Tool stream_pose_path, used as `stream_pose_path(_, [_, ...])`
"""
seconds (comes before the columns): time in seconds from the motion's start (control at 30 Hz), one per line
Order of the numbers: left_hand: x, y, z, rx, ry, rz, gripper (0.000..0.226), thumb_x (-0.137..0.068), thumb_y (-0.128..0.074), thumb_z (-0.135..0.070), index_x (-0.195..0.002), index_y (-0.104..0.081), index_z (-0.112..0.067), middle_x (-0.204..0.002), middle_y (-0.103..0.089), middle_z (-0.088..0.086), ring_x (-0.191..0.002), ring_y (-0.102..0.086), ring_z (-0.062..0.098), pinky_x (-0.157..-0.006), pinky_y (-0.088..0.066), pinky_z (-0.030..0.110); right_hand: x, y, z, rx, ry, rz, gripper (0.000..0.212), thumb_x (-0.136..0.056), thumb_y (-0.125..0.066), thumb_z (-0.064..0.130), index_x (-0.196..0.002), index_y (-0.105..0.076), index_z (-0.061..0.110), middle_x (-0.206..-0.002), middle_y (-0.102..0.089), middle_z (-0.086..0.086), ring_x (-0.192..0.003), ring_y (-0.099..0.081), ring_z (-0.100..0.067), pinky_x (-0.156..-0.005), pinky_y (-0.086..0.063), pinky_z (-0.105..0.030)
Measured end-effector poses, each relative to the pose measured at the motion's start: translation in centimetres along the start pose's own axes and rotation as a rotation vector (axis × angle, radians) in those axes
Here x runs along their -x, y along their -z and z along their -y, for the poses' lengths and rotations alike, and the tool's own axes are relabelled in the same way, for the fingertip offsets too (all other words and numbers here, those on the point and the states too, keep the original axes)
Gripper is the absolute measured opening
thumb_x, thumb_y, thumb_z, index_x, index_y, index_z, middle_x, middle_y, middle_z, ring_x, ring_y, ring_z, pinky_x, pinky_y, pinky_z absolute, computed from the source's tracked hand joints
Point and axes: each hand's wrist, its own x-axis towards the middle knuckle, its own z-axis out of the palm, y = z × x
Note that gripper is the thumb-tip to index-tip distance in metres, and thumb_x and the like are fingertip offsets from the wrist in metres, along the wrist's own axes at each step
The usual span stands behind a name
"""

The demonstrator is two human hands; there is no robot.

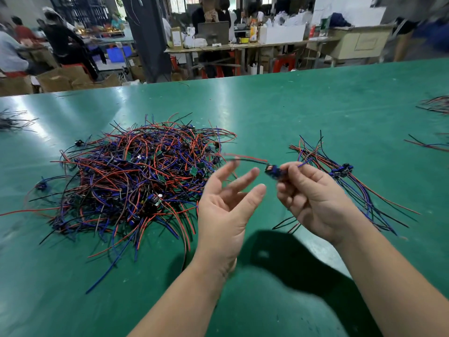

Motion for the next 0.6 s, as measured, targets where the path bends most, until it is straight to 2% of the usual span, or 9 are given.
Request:
stream_pose_path(0.07, [-0.2, 0.1, -0.1, -0.063, -0.087, 0.02, 0.061, -0.083, -0.058, 0.014, -0.128, -0.044, -0.025, -0.11, -0.069, -0.018, -0.092, -0.064, -0.002, -0.086, -0.052, 0.021, -0.1, 0.2, 0.5, -0.039, 0.005, -0.021, 0.02, -0.075, -0.058, 0.021, -0.062, -0.072, 0.018, -0.063, -0.065, -0.001, -0.052, -0.059, -0.007, -0.049, -0.049, -0.015])
stream_pose_path(0.13, [-0.5, 0.4, -0.2, -0.075, -0.118, 0.018, 0.063, -0.088, -0.048, 0.019, -0.132, -0.038, -0.024, -0.111, -0.068, -0.022, -0.097, -0.065, 0.0, -0.093, -0.05, 0.024, -0.1, 0.3, 0.8, -0.037, 0.004, -0.039, 0.021, -0.077, -0.056, 0.022, -0.062, -0.071, 0.02, -0.062, -0.064, -0.002, -0.05, -0.058, -0.008, -0.048, -0.048, -0.016])
stream_pose_path(0.23, [-0.6, 0.7, -0.6, -0.027, -0.036, -0.01, 0.052, -0.089, -0.048, 0.014, -0.125, -0.048, -0.024, -0.106, -0.073, -0.004, -0.093, -0.069, 0.011, -0.082, -0.051, 0.018, -0.2, 0.4, 0.8, -0.026, 0.002, -0.047, 0.02, -0.077, -0.057, 0.022, -0.062, -0.071, 0.02, -0.063, -0.063, -0.001, -0.05, -0.058, -0.009, -0.046, -0.048, -0.017])
stream_pose_path(0.33, [-0.5, 0.7, -0.9, -0.011, 0.01, -0.015, 0.044, -0.088, -0.053, 0.01, -0.118, -0.054, -0.022, -0.101, -0.074, -0.001, -0.091, -0.069, 0.012, -0.074, -0.049, 0.014, -0.2, 0.3, 0.6, 0.014, 0.001, -0.055, 0.02, -0.076, -0.058, 0.021, -0.061, -0.071, 0.02, -0.06, -0.063, 0.0, -0.05, -0.061, -0.009, -0.047, -0.049, -0.016])
stream_pose_path(0.43, [-0.6, 0.7, -0.9, -0.009, 0.049, 0.003, 0.034, -0.086, -0.057, 0.005, -0.111, -0.059, -0.017, -0.098, -0.075, 0.001, -0.081, -0.069, 0.01, -0.069, -0.049, 0.013, -0.1, 0.2, 0.5, 0.05, 0.011, -0.066, 0.02, -0.076, -0.057, 0.021, -0.061, -0.071, 0.02, -0.06, -0.064, -0.001, -0.049, -0.062, -0.008, -0.048, -0.05, -0.015])
stream_pose_path(0.53, [-0.9, 1.0, -0.3, -0.153, 0.103, 0.012, 0.027, -0.088, -0.058, 0.006, -0.108, -0.063, -0.011, -0.092, -0.075, 0.002, -0.076, -0.068, 0.009, -0.066, -0.049, 0.012, 0.0, 0.1, 1.1, 0.019, 0.063, -0.099, 0.014, -0.075, -0.057, 0.02, -0.07, -0.069, 0.015, -0.062, -0.066, -0.002, -0.052, -0.064, -0.009, -0.05, -0.05, -0.015])
stream_pose_path(0.6, [-1.2, 1.4, 0.4, -0.315, 0.122, -0.004, 0.027, -0.087, -0.058, 0.009, -0.099, -0.066, -0.014, -0.087, -0.075, -0.001, -0.079, -0.068, 0.006, -0.072, -0.052, 0.016, -0.4, -0.1, 2.2, 0.022, 0.105, -0.102, 0.011, -0.076, -0.057, 0.018, -0.082, -0.062, 0.01, -0.068, -0.069, -0.004, -0.06, -0.068, -0.013, -0.051, -0.051, -0.016])
